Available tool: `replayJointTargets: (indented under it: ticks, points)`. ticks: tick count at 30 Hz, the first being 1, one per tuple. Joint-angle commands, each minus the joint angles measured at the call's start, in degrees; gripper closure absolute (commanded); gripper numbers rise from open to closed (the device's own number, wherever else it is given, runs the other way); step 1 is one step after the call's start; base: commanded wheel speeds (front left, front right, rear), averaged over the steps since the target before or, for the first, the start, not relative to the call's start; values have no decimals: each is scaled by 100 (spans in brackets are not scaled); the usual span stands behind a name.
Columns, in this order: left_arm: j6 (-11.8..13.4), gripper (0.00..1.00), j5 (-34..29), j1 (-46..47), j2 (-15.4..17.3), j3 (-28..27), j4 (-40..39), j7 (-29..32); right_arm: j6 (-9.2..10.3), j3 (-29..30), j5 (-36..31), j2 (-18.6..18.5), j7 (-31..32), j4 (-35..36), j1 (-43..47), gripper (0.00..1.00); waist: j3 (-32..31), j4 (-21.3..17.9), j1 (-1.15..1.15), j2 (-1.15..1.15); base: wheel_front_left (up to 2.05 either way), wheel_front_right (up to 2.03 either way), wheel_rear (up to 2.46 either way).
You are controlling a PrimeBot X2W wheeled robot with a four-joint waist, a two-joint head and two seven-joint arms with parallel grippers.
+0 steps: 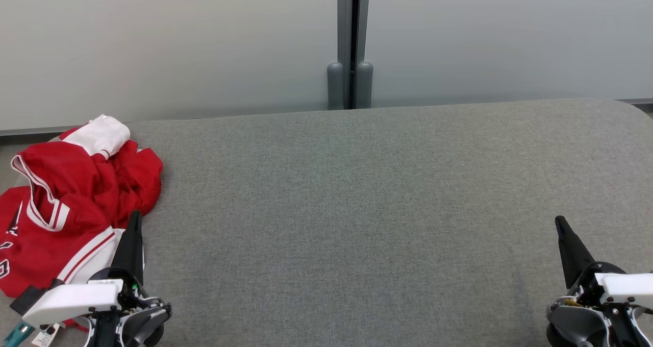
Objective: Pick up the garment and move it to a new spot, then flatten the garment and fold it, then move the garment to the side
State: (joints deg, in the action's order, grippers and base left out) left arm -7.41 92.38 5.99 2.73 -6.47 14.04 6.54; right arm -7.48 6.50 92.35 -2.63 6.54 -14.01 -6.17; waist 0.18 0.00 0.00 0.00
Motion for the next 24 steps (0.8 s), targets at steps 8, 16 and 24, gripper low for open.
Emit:
replayJointTargets:
  ticks: [8,16,24]
  points:
    - [1,0,-6,-125,-43,102,108,-79,4,-54,-11,49,-74,-80,123,0,1,0,0,0,0,0,0]
    - [-1,0,-138,-143,-34,342,104,-312,3,-213,-360,0,-312,-2,182,0,2,-11,0,0,0,0,0]
    - [27,0,-648,-107,-26,476,100,-522,2,-278,-1333,-52,-523,200,155,0,34,-31,0,0,0,0,0]
